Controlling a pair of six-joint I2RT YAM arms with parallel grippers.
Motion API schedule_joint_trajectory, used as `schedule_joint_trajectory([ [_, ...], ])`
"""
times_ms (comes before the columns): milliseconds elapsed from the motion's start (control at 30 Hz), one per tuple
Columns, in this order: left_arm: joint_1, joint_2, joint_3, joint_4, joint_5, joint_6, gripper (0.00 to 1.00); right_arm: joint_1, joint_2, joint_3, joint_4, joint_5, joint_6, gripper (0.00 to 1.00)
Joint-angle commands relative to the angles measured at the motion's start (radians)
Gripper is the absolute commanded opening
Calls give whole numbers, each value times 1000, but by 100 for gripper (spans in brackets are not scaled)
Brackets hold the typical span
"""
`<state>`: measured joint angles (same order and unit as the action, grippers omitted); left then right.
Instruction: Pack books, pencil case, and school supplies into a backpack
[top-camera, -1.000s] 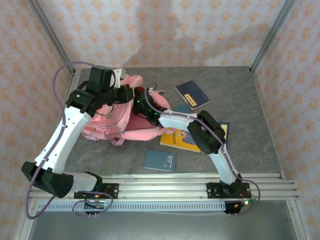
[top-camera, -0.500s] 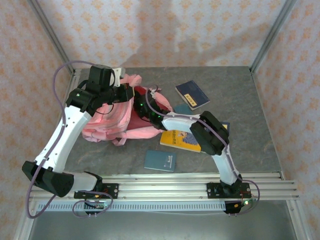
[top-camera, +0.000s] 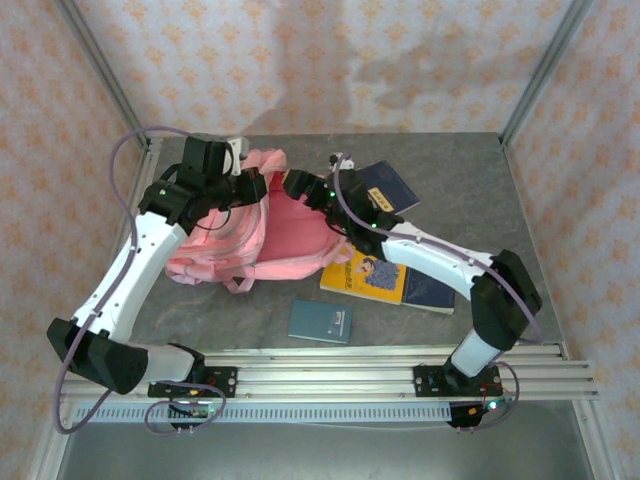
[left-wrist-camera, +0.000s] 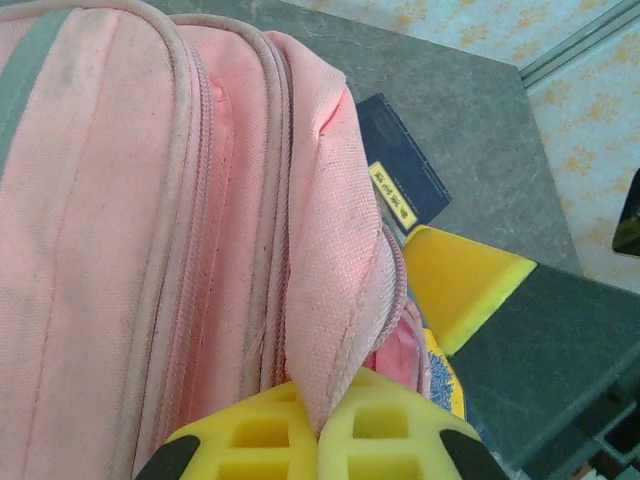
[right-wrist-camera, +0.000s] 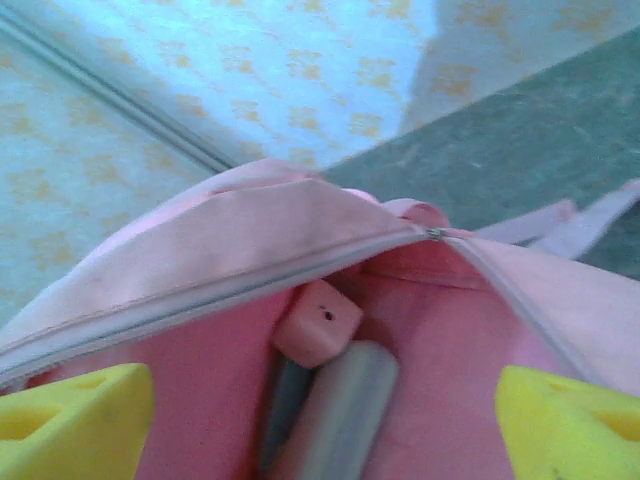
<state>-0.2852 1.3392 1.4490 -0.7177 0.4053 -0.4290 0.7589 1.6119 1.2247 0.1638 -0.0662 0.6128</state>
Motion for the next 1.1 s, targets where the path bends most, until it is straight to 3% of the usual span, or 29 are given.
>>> schedule_joint_trajectory([
  [0, 17, 53, -22, 116, 38, -57, 0, -76, -38, -26, -232, -42, -97, 82],
  [267, -10, 171, -35, 216, 56, -98, 0, -331, 23, -72, -429, -110, -183, 60],
  [600, -37, 305, -5, 222, 100, -71, 0, -479, 289, 51, -570, -261, -284, 69],
  [767, -55, 352, -13, 225, 120, -52, 0, -486, 386, 108, -597, -335, -315, 73],
  [933, -58, 387, -13, 231, 142, -48, 0, -487, 418, 120, -565, -536, -339, 72],
  [1067, -60, 410, -5, 226, 154, -45, 0, -487, 438, 137, -587, -626, -353, 70],
])
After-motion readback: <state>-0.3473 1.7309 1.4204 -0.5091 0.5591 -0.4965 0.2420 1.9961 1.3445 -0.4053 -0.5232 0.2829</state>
